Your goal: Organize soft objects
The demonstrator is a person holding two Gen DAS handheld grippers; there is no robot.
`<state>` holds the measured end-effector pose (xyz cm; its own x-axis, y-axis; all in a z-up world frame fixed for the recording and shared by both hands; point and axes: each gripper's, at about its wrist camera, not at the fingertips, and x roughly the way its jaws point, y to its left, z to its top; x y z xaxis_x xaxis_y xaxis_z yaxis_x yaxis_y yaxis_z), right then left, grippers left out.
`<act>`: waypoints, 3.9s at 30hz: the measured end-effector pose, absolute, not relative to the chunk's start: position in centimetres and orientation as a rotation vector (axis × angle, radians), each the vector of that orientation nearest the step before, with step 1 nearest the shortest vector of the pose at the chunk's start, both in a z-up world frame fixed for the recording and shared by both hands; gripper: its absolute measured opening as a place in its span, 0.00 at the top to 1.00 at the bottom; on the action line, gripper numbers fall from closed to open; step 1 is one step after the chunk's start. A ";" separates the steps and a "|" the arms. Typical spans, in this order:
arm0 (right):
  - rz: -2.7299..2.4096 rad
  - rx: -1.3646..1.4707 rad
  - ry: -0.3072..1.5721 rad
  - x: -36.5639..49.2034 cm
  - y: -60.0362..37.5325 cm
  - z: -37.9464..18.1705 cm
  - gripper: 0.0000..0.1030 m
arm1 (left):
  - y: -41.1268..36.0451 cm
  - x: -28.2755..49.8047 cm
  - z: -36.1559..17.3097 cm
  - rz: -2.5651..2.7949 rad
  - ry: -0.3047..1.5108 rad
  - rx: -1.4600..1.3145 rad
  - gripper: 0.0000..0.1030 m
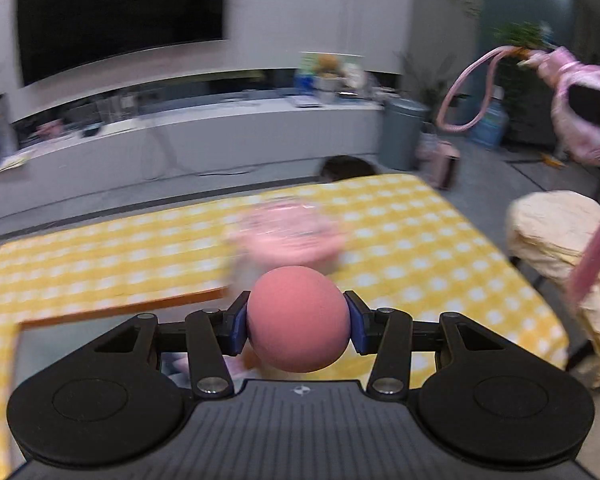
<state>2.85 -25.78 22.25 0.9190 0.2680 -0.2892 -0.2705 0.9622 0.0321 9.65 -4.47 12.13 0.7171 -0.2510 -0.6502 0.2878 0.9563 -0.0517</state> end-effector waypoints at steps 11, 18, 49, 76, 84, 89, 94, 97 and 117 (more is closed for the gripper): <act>0.512 0.022 0.366 5.5 -9.8 18.8 0.73 | 11.5 9.0 7.8 0.022 0.793 -0.095 0.47; 0.550 0.042 0.506 11.0 -2.9 12.0 0.73 | 17.8 11.3 2.4 0.091 0.885 -0.175 0.47; 0.526 -0.123 0.783 14.6 0.6 1.2 0.73 | 18.2 9.6 1.1 0.172 0.779 -0.133 0.00; 0.541 -0.218 0.694 9.9 3.0 1.5 0.03 | 19.7 5.6 4.3 0.155 0.600 -0.125 0.00; 0.522 -0.216 0.633 7.1 2.3 4.2 0.03 | 18.4 4.4 5.3 0.220 0.597 -0.043 0.00; 0.497 -0.188 0.616 4.9 0.1 6.2 0.03 | 16.8 3.1 6.7 0.154 0.567 -0.023 0.00; 0.425 -0.106 0.606 2.8 -4.2 7.2 0.03 | 14.7 2.7 8.4 0.083 0.570 -0.101 0.00; 0.390 -0.056 0.607 1.5 -7.0 7.0 0.03 | 13.3 2.1 8.8 0.014 0.570 -0.113 0.00; 0.308 0.006 0.634 -0.6 -13.5 1.4 0.04 | 6.5 -0.2 1.3 0.005 0.709 -0.100 0.00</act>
